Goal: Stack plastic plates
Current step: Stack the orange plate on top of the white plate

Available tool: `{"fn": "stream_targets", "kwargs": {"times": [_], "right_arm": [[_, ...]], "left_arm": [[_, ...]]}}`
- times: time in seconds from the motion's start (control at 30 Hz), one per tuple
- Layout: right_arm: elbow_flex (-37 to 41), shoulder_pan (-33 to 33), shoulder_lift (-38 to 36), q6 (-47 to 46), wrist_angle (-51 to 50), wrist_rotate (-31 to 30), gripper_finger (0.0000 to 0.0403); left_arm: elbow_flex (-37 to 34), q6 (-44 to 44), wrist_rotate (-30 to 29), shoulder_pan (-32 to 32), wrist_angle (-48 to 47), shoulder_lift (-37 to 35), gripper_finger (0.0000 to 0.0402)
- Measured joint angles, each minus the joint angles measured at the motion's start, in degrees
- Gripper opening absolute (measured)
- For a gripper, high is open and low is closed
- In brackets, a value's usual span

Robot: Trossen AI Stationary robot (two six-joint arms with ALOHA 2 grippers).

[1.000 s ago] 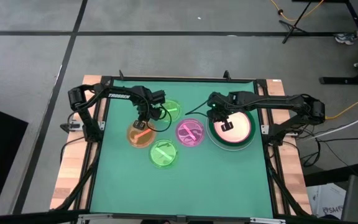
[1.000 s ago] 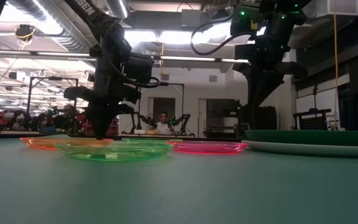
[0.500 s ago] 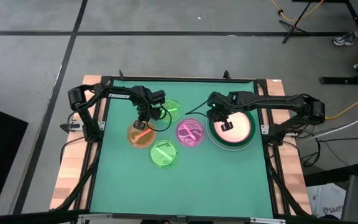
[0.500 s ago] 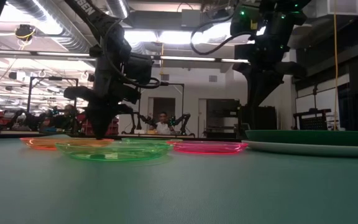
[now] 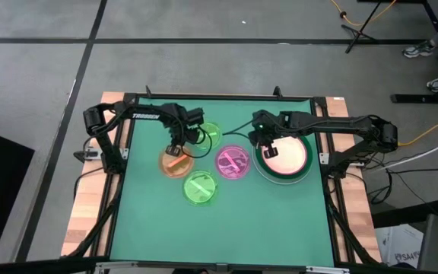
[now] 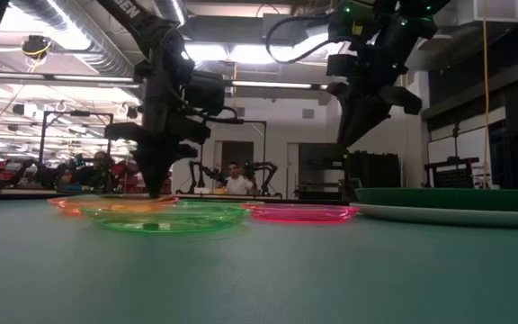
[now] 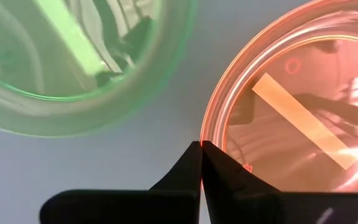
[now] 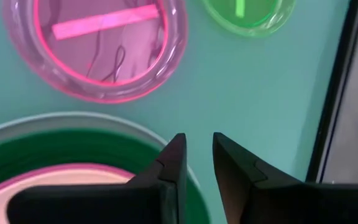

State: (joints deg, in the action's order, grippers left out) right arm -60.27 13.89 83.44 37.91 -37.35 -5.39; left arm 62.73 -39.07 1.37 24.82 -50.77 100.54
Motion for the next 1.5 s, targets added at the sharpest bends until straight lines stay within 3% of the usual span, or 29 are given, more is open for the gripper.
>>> {"fn": "stream_targets", "kwargs": {"times": [0.77,1.27,1.5], "right_arm": [[0.0,0.0,0.0,-8.5,2.9,-1.4,0.0069],[0.0,0.0,0.0,-11.7,21.5,-0.9,0.0069],[0.0,0.0,0.0,-11.9,22.6,-1.1,0.0086]], "left_arm": [[13.9,-0.1,-2.4,-0.1,-3.6,0.0,0.0000],[19.6,4.4,-3.9,-0.8,-0.3,0.0,0.0000],[19.6,4.4,-3.9,-2.4,2.3,0.0,0.0000]]}}
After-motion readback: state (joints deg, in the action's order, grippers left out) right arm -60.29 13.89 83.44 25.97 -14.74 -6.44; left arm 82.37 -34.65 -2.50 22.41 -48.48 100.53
